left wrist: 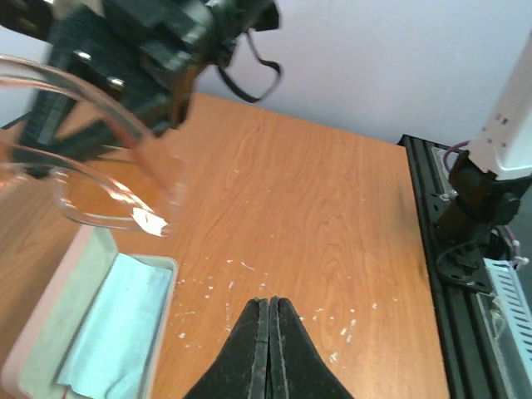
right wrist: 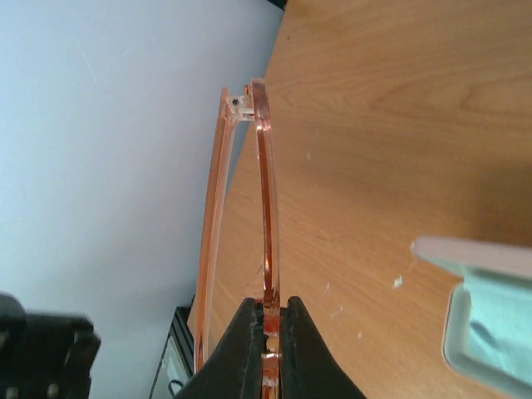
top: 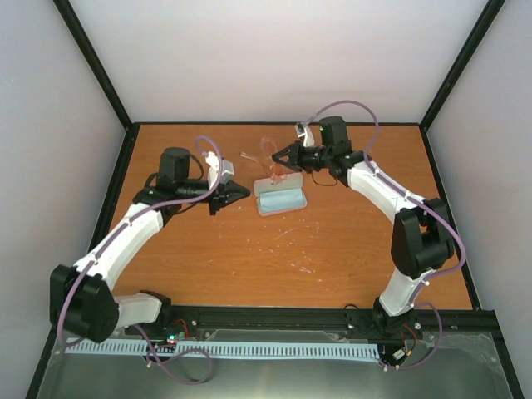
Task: Organize the sunglasses
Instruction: Fold the sunglasses.
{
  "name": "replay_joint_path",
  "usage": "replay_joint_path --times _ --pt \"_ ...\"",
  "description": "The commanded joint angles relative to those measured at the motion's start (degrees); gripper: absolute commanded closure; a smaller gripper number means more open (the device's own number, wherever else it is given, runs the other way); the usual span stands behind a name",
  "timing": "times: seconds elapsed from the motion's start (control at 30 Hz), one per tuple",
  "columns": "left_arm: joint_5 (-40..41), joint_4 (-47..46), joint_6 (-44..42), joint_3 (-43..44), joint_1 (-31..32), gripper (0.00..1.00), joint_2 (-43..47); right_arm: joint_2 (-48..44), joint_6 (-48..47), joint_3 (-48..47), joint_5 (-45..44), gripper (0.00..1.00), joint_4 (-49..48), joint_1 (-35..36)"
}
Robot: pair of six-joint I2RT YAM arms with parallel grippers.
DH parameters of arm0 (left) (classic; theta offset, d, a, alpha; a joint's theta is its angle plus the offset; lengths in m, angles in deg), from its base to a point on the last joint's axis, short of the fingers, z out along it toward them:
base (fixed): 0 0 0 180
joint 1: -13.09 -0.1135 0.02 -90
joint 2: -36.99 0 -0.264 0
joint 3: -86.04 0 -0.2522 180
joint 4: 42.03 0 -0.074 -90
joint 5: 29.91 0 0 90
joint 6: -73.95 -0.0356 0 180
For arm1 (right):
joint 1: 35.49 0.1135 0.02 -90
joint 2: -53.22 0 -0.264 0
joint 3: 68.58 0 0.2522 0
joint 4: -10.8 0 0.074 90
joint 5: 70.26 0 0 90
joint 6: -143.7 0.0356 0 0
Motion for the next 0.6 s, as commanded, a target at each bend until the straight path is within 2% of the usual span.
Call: replay_joint_path --times 0.0,0.1,0.23,0.43,0.57 --pt "-0.7 1.2 -0.4 -3.4 0.5 0.99 5.5 2.9 0.6 -5.6 0.3 0.97 -2.3 -0.2" --pt "-2.2 -2.5 2.2 -2.7 0.5 0.99 5.9 3.6 -2.4 -7.4 -0.5 0.97 1.5 0.5" --pt "-3.1 -7.9 5.1 1.3 0.7 0.99 2.4 2.7 -5.2 -7.5 -1.7 0.97 5.7 2.1" --pt "-5.0 -14.0 8.1 7.0 1.0 0.99 -3.6 0.3 -4.3 -4.4 -3.3 0.97 5.1 4.0" --pt "-5.6 -14.8 8.5 8.6 1.2 0.99 -5.3 -1.2 -3.9 -3.1 -3.0 0.97 3.8 4.5"
